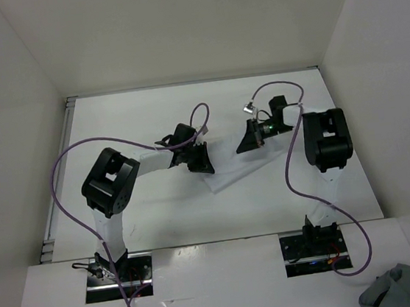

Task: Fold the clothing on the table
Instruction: Fold the skirt

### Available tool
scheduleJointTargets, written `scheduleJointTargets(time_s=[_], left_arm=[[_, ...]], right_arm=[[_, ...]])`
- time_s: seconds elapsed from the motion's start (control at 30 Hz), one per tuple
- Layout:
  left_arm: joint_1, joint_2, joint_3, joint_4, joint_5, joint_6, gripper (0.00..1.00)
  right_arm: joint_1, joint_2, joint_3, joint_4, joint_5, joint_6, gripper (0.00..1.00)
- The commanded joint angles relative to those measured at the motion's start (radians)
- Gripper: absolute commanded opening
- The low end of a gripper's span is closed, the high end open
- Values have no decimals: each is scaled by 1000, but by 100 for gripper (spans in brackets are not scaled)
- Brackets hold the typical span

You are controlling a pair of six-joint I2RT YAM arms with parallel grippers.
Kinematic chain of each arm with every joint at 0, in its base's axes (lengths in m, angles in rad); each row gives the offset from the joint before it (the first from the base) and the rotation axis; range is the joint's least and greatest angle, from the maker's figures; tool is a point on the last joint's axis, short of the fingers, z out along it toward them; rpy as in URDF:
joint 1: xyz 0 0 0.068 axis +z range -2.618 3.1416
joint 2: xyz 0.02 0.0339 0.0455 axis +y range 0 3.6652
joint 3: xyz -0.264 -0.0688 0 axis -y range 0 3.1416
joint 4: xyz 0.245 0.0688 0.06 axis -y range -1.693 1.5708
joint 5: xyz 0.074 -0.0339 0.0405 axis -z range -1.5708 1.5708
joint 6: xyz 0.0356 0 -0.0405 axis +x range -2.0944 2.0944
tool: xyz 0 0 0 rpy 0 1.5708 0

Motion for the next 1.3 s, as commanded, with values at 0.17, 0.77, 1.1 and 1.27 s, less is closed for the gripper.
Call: scheduleJointTargets(time_s=[0.17, 0.77, 1.1, 1.27], left_arm=[[-15, -16, 21, -44, -37, 12, 0], [-15, -7, 3, -86, -106, 3, 0], [-15, -47, 13, -95, -106, -6, 0], [-15, -47, 56, -107, -106, -6, 1]], right_arm=[[124, 52, 28, 259, 102, 202, 5], [-41, -169, -73, 499, 869, 446, 2], [-83, -356, -128, 452, 701, 329, 4], [-18, -356, -150, 263, 682, 212, 4]])
